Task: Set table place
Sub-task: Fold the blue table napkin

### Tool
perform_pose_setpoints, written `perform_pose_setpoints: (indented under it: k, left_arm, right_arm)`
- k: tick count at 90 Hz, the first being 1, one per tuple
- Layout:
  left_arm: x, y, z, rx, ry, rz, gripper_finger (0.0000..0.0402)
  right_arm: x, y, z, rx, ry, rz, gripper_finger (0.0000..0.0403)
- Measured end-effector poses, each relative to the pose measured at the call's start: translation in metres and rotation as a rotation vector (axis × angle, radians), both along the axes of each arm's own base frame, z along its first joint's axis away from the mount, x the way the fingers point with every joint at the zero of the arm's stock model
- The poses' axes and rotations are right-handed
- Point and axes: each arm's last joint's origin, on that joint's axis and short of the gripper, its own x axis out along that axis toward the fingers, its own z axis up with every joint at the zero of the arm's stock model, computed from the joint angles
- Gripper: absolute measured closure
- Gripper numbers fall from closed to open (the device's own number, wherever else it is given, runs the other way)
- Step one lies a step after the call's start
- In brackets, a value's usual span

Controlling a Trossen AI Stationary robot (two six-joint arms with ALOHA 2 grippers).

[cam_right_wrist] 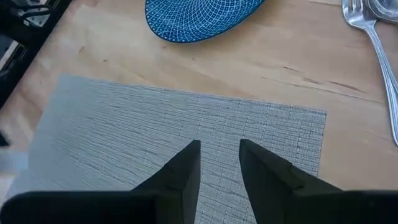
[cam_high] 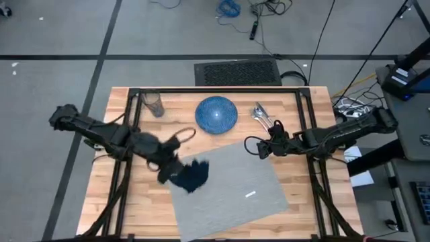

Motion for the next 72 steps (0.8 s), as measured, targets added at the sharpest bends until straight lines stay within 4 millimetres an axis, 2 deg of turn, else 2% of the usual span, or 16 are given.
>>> perform_pose_setpoints:
  k: [15,34,44,64,72]
  left_arm:
    - [-0.013,-0.027,0.002,-0.051,0.000,-0.122,0.0401]
    - [-0.014,-0.039,-0.005,-0.035,0.046,-0.174,0.0401]
    - [-0.010,-0.042,-0.023,0.030,0.150,-0.196,0.0401]
    - [-0.006,-0.046,-0.081,0.117,0.386,-0.239,0.0401]
    - [-0.008,-0.044,-0.097,0.138,0.442,-0.231,0.0401]
  right_arm:
    - [0.000,0.000,0.000,-0.003,0.002,0.004,0.0303]
    - [0.000,0.000,0.000,-0.005,0.003,0.005,0.0303]
    - [0.000,0.000,0.000,-0.006,0.003,0.005,0.0303]
    - [0.000,0.000,0.000,0.000,0.000,-0.001,0.0303]
    - [0.000,0.000,0.000,0.005,-0.003,-0.007,0.0303]
